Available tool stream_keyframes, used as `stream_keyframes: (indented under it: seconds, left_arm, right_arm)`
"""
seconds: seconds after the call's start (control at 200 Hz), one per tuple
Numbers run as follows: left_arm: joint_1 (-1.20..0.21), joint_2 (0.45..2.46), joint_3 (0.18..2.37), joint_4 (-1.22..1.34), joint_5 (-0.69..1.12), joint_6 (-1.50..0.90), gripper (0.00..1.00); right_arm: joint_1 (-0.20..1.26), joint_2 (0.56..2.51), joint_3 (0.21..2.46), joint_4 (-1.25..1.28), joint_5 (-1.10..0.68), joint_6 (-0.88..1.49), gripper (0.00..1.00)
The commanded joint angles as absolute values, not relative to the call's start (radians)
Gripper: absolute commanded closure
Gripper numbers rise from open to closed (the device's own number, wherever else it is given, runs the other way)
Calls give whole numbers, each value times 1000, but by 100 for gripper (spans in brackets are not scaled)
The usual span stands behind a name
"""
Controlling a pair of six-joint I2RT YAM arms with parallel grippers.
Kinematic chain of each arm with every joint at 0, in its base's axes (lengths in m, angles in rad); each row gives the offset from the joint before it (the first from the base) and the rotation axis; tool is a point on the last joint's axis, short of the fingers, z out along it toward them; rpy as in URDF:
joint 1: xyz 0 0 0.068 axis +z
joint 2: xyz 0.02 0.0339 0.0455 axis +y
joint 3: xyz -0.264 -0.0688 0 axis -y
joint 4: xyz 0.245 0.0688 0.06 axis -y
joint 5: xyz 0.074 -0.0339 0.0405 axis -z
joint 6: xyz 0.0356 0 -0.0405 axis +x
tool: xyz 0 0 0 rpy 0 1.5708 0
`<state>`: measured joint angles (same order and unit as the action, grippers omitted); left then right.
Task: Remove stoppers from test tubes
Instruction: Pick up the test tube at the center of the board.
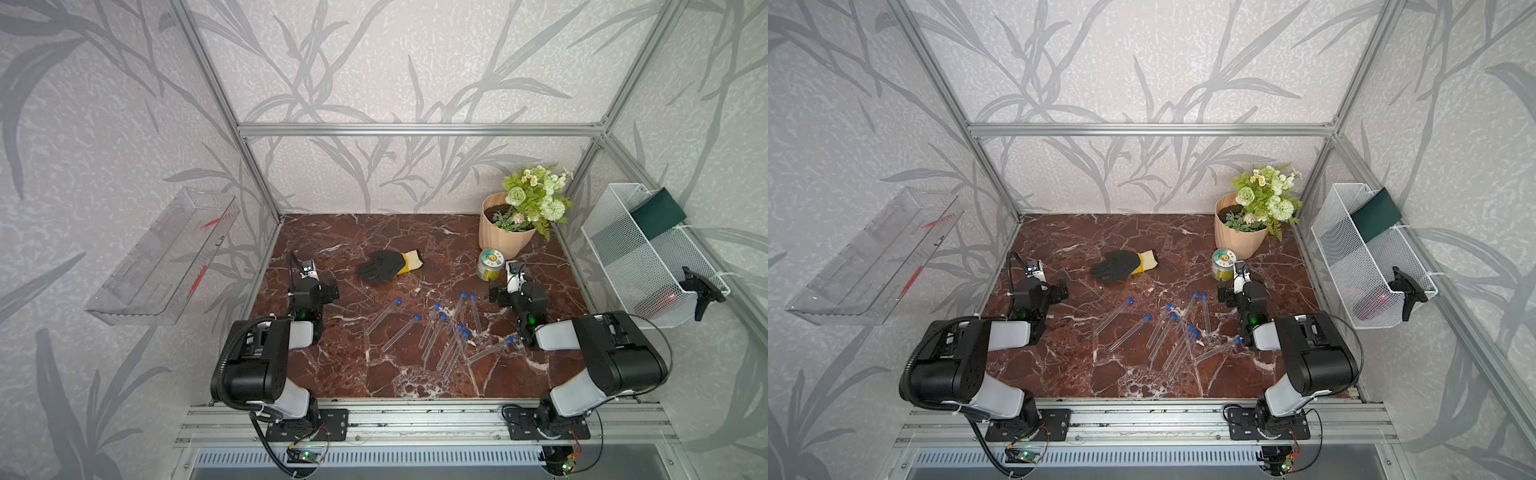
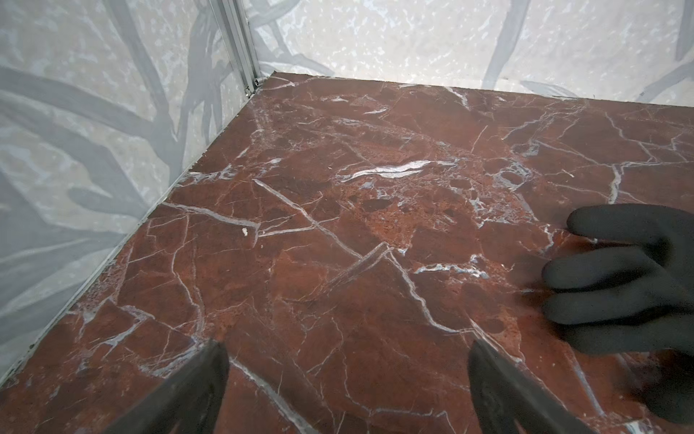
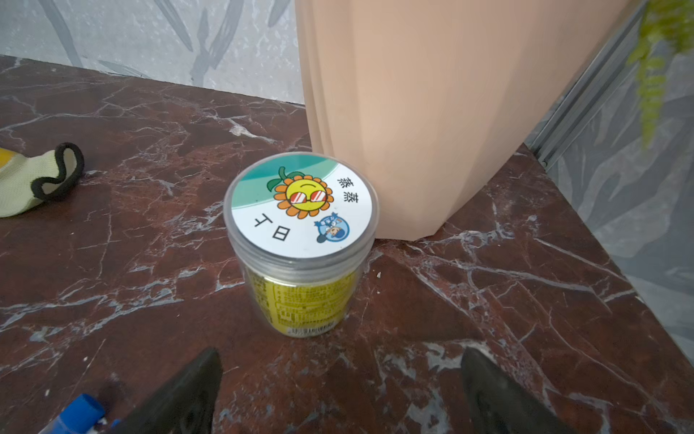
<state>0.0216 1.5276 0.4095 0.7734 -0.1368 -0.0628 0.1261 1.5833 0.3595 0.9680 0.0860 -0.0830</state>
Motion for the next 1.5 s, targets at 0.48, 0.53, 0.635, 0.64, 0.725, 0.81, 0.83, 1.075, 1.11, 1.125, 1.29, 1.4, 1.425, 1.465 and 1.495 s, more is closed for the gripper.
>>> stream_keyframes:
  seconds: [0.48,0.53,0.635,0.64,0.725,0.81,0.83,1.075,1.11,1.125,1.29,1.4,1.425,1.465,1.495]
  left_arm:
    - [21,1522,413,799,-135,-55,1]
    - [21,1522,413,799,-137,-54,1]
    - [21,1523,413,798,-137,-55,1]
    - [21,1523,413,799,-137,-55,1]
    - [21,1523,413,798,-136,-55,1]
    - [21,1523,413,799,-136,-53,1]
    - [21,1524,411,802,-137,-53,1]
    - [20,1524,413,798,-135,-54,1]
    - [21,1522,413,795,-135,-55,1]
    - [21,1523,413,797,-135,-54,1]
    - [21,1438,493,595,-197,-82,1]
    - [20,1352,552,411,-84,-57,1]
    - [17,1329,561,380,-67,-61,1]
    - [4,1293,580,320,-56,-68,1]
    - [-6,1268,595,275,-52,-72,1]
  right_arm:
    - [126,1589,371,988,92,-84,1]
    - [126,1589,371,988,92,-85,1]
    - [126,1589,372,988,93,-84,1]
    - [126,1589,372,989,93,-84,1]
    - [126,1589,371,988,92,-83,1]
    - [126,1589,371,988,92,-84,1]
    - [126,1589,371,987,92,-83,1]
    - [126,1588,373,985,91,-83,1]
    - [126,1588,372,985,93,-83,1]
    - [126,1587,371,985,93,-84,1]
    - [129,1531,377,927,135,-74,1]
    - [138,1454,390,833,135,-83,1]
    - [141,1433,394,810,136,-88,1]
    - [152,1397,401,767,140,-98,1]
    - [164,1369,409,721,152,-102,1]
